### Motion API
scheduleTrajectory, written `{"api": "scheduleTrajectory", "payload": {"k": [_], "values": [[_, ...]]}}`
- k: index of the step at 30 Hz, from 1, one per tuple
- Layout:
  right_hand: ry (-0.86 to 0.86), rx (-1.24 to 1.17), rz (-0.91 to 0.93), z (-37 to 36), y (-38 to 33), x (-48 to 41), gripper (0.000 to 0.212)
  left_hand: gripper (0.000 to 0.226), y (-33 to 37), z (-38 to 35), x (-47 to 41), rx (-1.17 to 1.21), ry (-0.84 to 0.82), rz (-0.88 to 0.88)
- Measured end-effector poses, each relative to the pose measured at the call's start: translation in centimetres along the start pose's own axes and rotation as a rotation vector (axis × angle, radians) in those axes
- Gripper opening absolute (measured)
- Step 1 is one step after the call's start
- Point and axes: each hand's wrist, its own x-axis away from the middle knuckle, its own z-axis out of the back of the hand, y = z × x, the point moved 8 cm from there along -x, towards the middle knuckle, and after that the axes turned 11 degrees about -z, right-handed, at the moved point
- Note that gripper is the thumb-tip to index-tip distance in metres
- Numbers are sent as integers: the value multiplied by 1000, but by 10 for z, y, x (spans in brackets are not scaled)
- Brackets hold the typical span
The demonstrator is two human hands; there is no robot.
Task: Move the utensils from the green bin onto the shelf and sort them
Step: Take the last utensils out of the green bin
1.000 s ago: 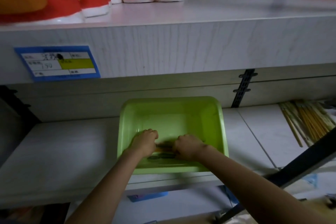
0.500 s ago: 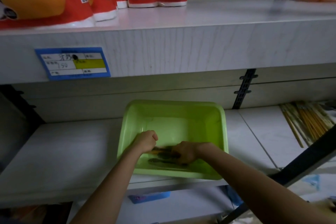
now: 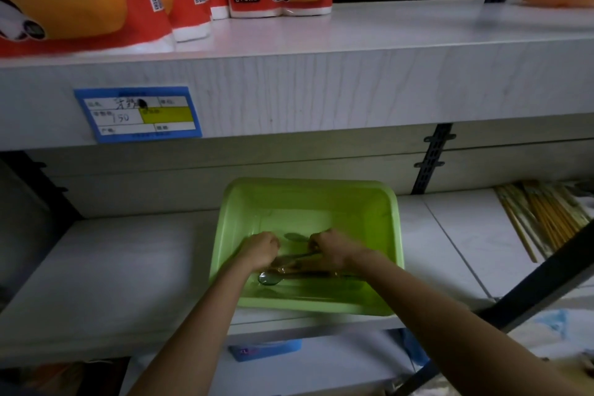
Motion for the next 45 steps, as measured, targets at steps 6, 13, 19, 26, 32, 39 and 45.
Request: {"api": "scheduleTrajectory", "payload": {"k": [6, 13, 19, 26, 32, 39, 45], "values": [[4, 163, 24, -18, -8, -3, 42, 28, -3, -1, -1, 12, -21, 0], [83, 351, 86, -15, -16, -1, 37, 25, -1, -3, 0, -12, -36, -1], [140, 328, 78, 6, -18, 9, 46, 28, 5, 0, 3, -79, -48, -18], [298, 414, -20, 72, -3, 41, 31, 33, 4, -4, 0, -249, -104, -15], [219, 90, -49, 93, 24, 58, 23, 41, 28, -24, 5, -777, -271, -210], [248, -101, -65, 87, 38, 59, 21, 35, 45, -34, -5, -1067, -329, -341], [250, -159, -73, 90, 39, 61, 21, 37, 46, -42, -8, -1112, -363, -364]]}}
